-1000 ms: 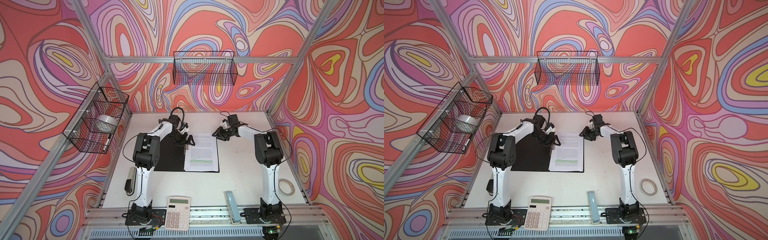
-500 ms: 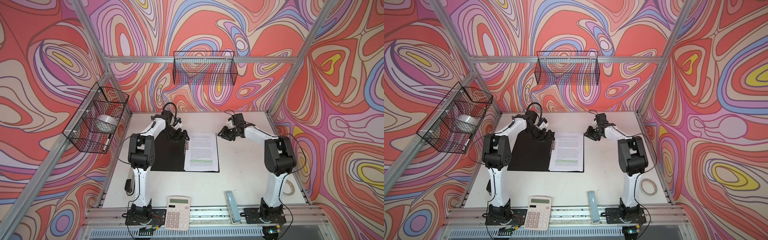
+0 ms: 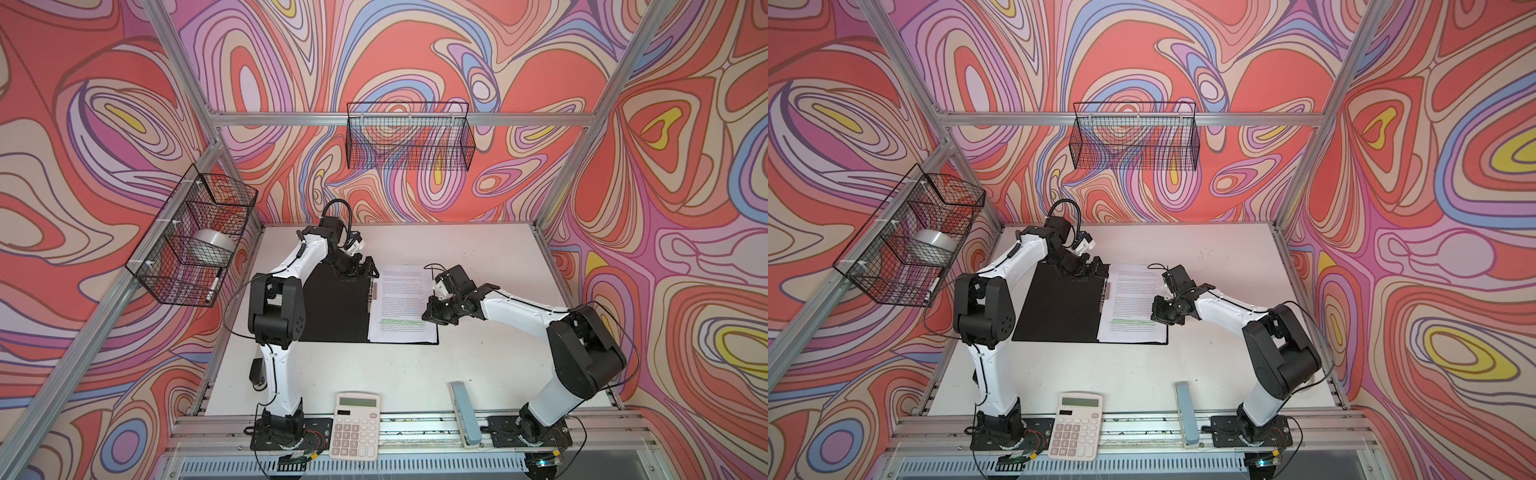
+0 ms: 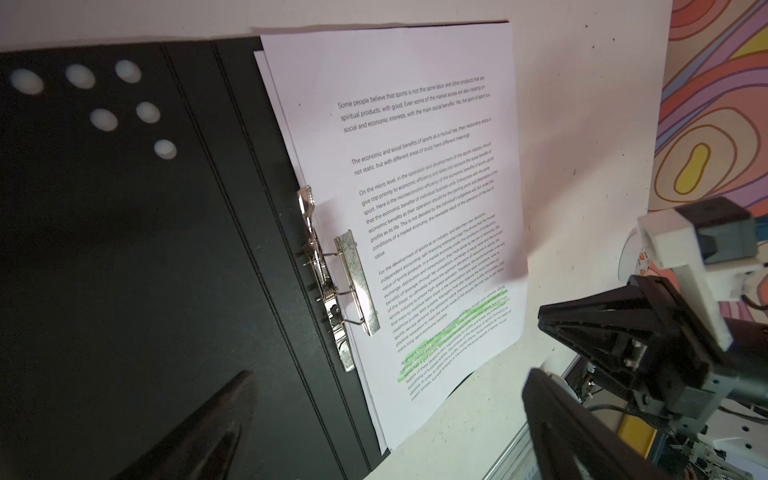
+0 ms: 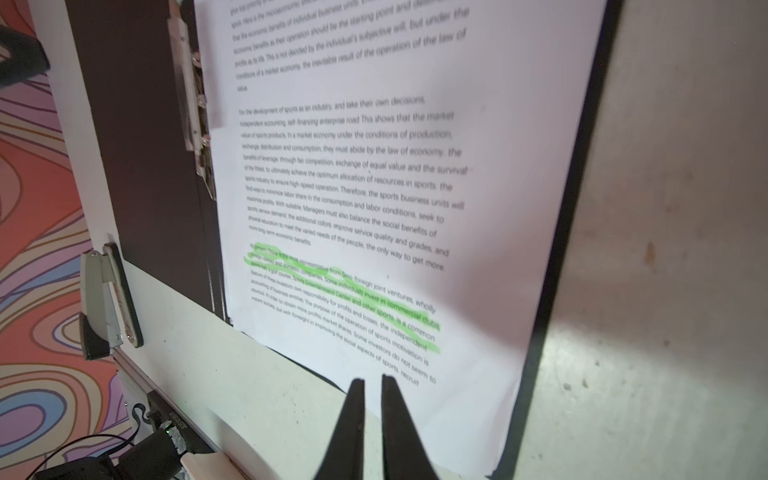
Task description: Put the files into the folder
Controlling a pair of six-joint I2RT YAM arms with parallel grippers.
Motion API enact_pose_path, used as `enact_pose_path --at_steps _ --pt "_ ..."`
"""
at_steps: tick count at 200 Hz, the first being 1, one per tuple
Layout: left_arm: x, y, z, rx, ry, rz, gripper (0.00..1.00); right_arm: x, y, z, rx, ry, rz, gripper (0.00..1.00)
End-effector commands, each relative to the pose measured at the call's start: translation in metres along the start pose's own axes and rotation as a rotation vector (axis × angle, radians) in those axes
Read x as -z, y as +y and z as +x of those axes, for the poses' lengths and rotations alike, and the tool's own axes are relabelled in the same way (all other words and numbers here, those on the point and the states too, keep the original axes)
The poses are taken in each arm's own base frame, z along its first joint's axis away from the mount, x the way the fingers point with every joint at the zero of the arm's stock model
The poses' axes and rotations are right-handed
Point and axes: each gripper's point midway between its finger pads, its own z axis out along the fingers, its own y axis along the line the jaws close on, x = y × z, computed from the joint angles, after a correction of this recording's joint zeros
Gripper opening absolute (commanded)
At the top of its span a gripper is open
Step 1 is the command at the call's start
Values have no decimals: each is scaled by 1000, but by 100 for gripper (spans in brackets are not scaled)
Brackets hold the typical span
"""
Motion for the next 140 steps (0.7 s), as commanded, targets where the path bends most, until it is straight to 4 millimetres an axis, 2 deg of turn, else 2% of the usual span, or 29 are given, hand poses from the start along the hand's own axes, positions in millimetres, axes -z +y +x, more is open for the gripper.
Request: enact_pose_path --at_steps 1,35,140 --pt "7 -7 6 14 3 16 100 4 4 0 -32 -65 -16 10" --pt "8 -8 9 9 7 19 100 1 -4 9 -58 -78 -30 10" --pt "6 -8 10 8 17 25 100 -28 -28 22 -91 -33 8 9"
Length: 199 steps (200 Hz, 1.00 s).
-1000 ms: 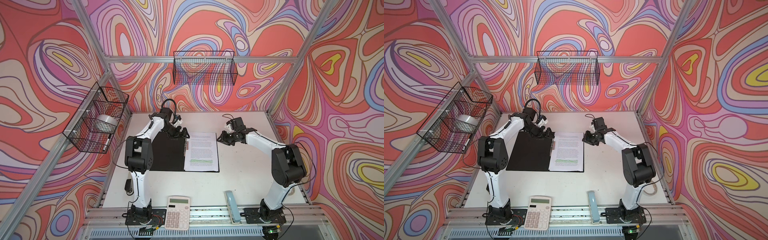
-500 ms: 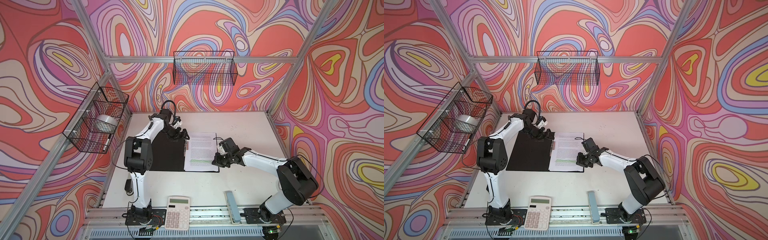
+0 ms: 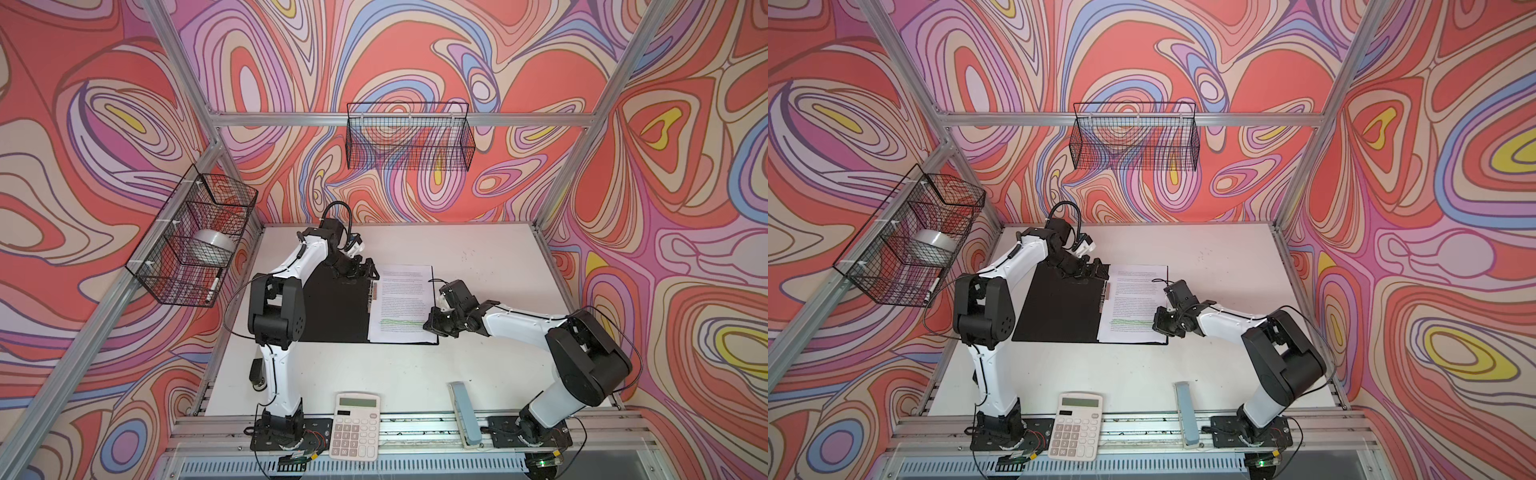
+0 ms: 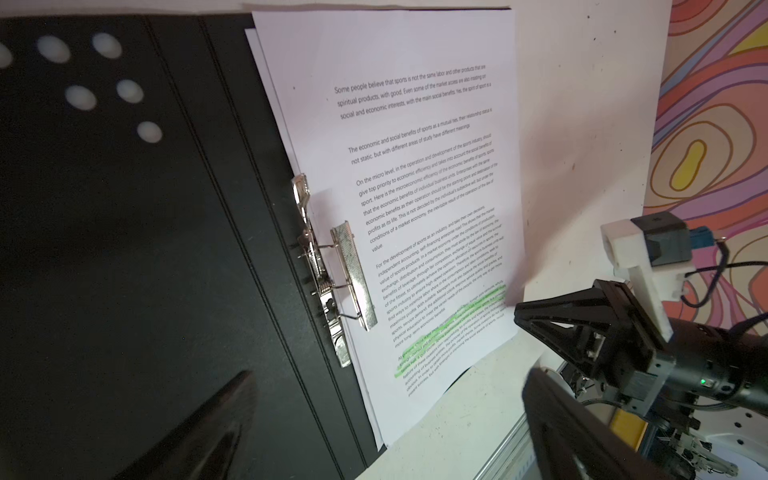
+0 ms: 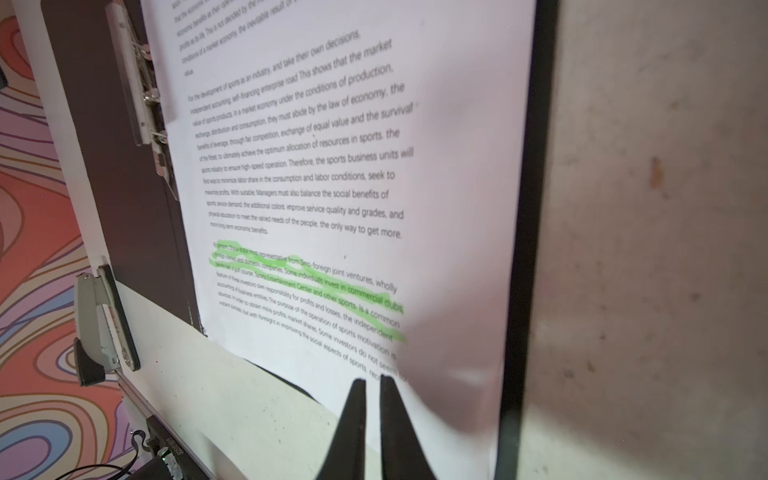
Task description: Put the files into the folder
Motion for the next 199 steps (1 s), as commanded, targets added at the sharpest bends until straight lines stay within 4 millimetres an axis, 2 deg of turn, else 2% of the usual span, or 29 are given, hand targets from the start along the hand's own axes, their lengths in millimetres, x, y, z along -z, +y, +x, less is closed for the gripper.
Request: enact_pose_path --at_steps 1,53,138,173,199 --pt "8 -8 5 -2 5 15 100 -9 -12 7 -15 12 24 9" --pt "7 -8 1 2 8 21 100 -16 -21 15 -31 20 25 9" --pt "7 -10 -6 8 0 31 100 -18 -24 17 -33 28 21 9" --pt "7 -8 -6 -1 1 19 100 -17 -18 14 -17 30 12 9" --pt "10 -8 -9 -18 -6 6 100 -11 -2 3 17 18 -9 10"
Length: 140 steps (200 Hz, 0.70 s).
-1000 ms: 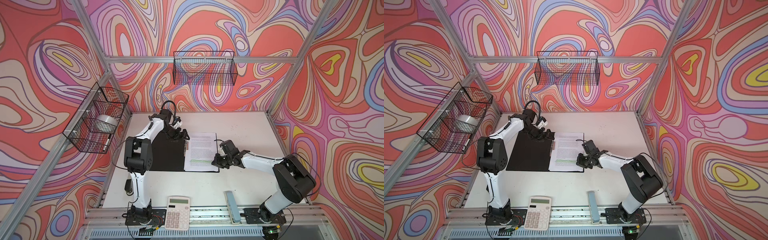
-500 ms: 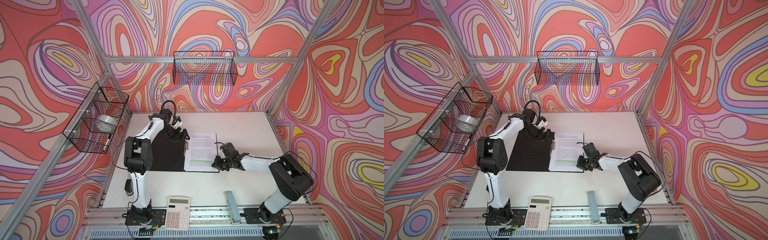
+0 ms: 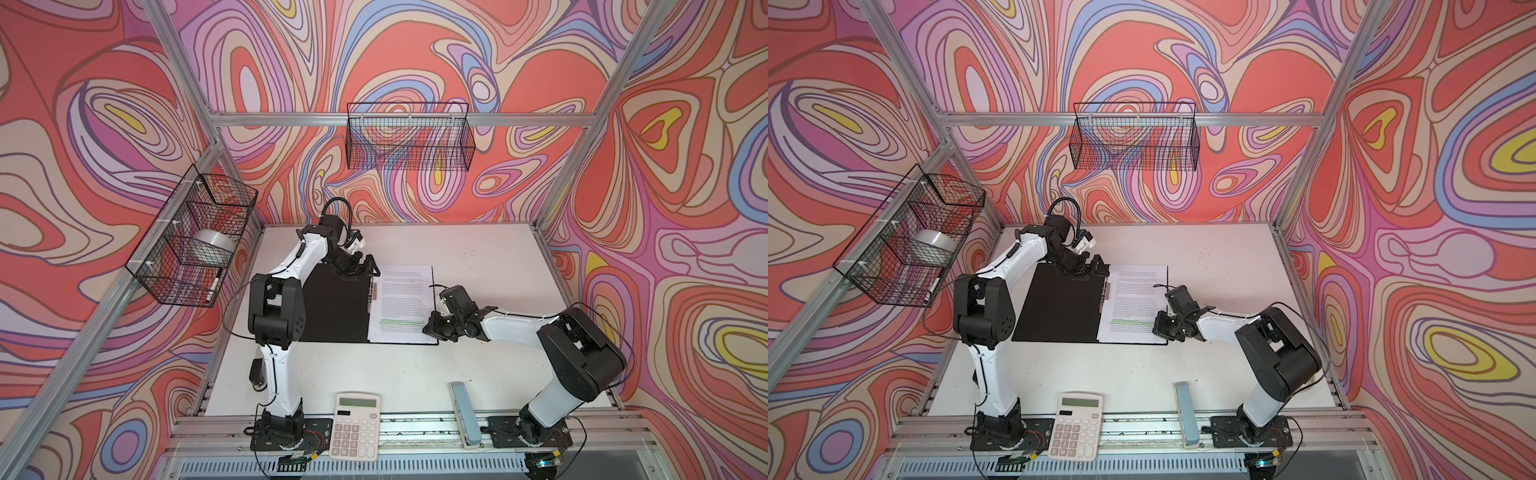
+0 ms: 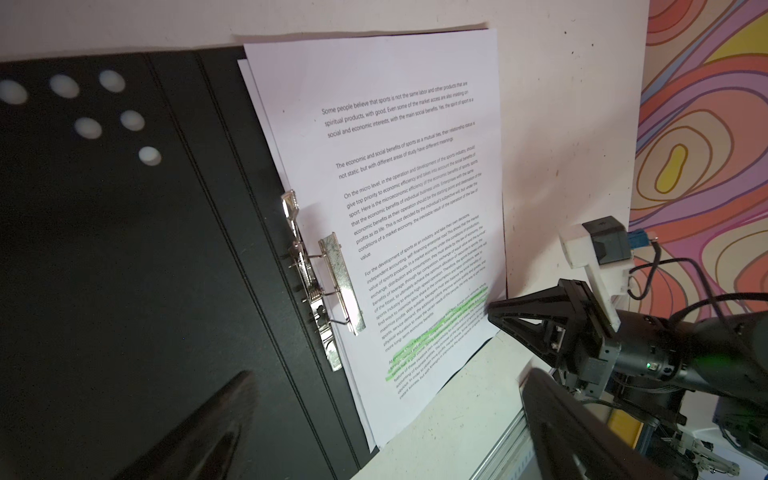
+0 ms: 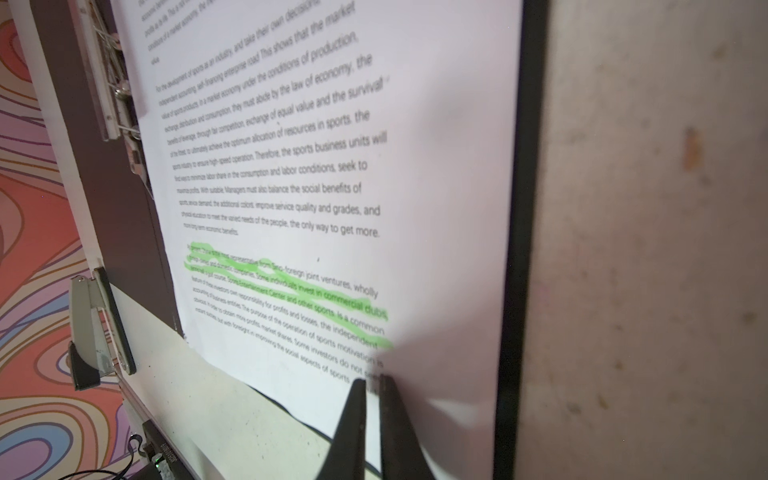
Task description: Put the files into the folder
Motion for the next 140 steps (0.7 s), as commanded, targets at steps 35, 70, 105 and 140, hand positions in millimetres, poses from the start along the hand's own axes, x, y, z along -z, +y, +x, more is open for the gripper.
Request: enact_pose_path --at_steps 35,70,105,140 --pt "4 5 -6 -42 -3 -47 100 19 42 -29 105 -28 -17 14" --pt "-1 10 -13 -62 -15 -53 100 49 81 -59 195 -85 -21 16" --pt "-19 13 -27 -43 4 -11 100 73 108 -78 223 -142 -42 17" --pt "-40 9 -39 -33 18 65 100 91 115 -80 200 -203 -76 18"
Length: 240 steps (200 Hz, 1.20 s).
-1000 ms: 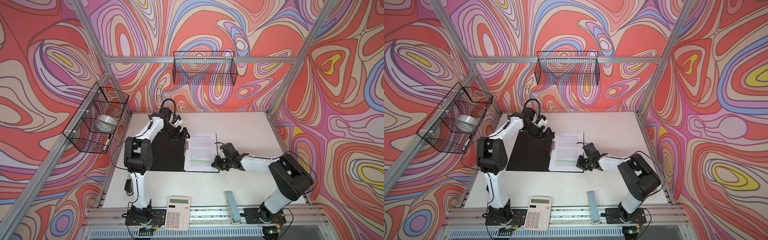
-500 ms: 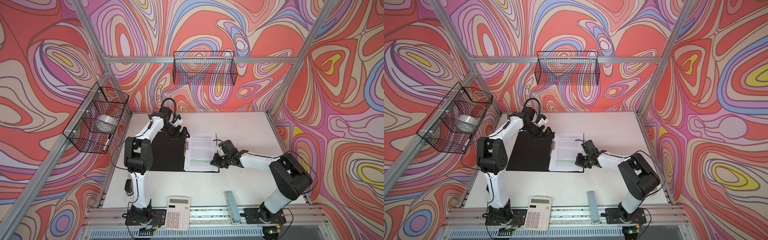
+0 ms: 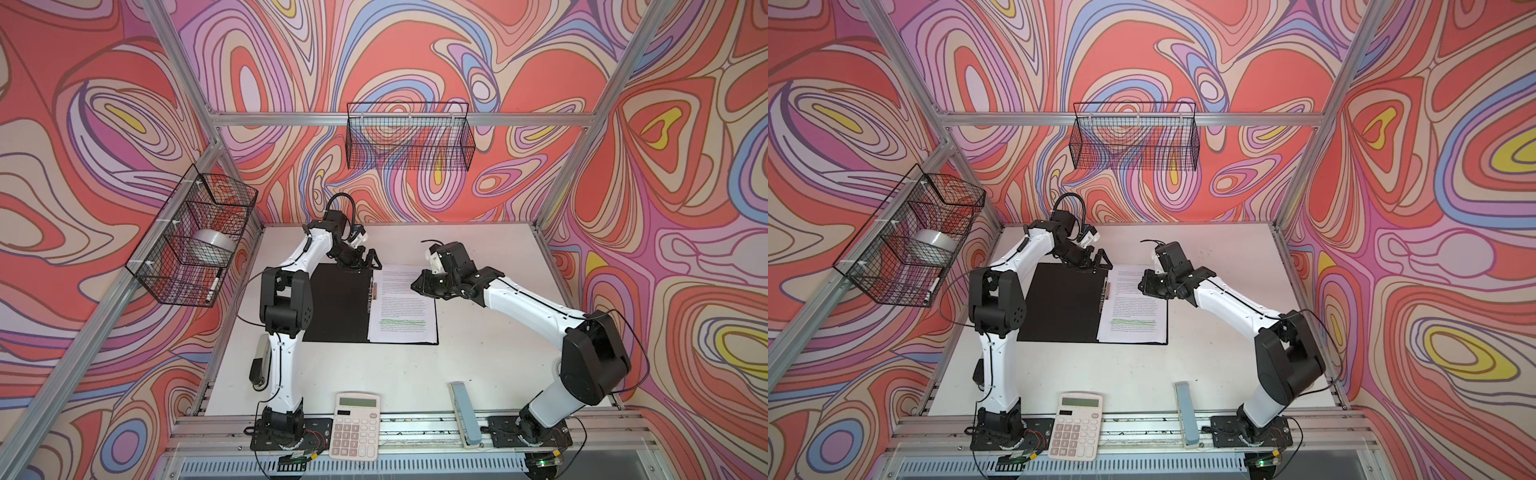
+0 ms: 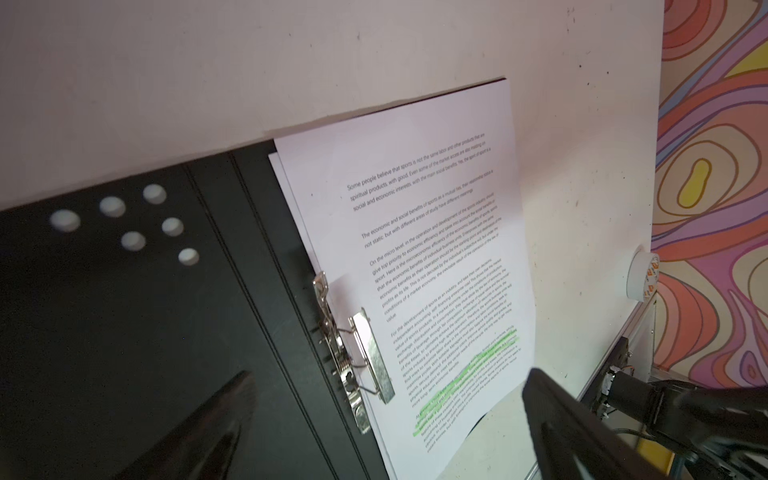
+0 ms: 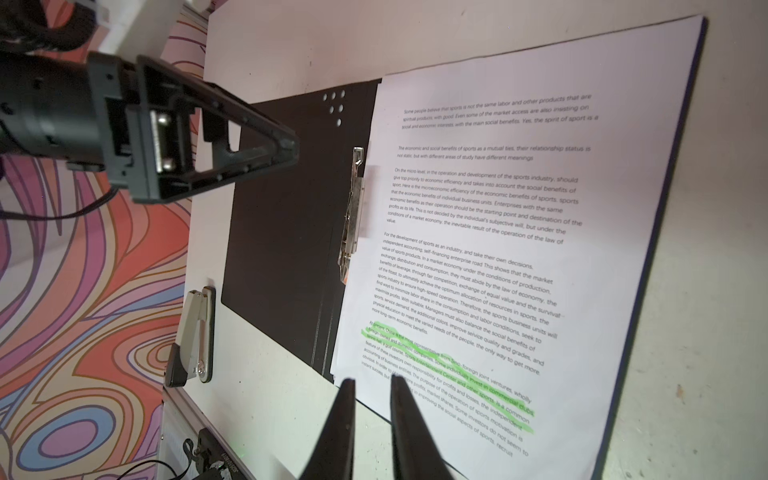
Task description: Put the files into the folder
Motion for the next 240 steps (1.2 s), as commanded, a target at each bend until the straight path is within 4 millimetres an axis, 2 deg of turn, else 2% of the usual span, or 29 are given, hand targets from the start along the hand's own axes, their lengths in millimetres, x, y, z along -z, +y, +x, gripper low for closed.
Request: enact_pose_path --at_steps 1,55,96,154,206,240 --pt "-15 -7 0 8 32 68 100 15 -1 2 -8 -31 16 18" --pt "-41 -13 -4 -9 67 140 99 36 -10 9 -36 -69 46 18" --pt "-54 -4 1 7 92 133 99 43 -11 9 -39 -83 59 18" --pt "-56 0 1 3 76 120 98 43 -9 7 -26 -78 61 18" --pt "-57 -11 9 30 99 196 97 39 -10 8 -21 -64 64 18" --pt "-45 -23 4 20 43 224 96 40 -10 8 -18 -66 67 18"
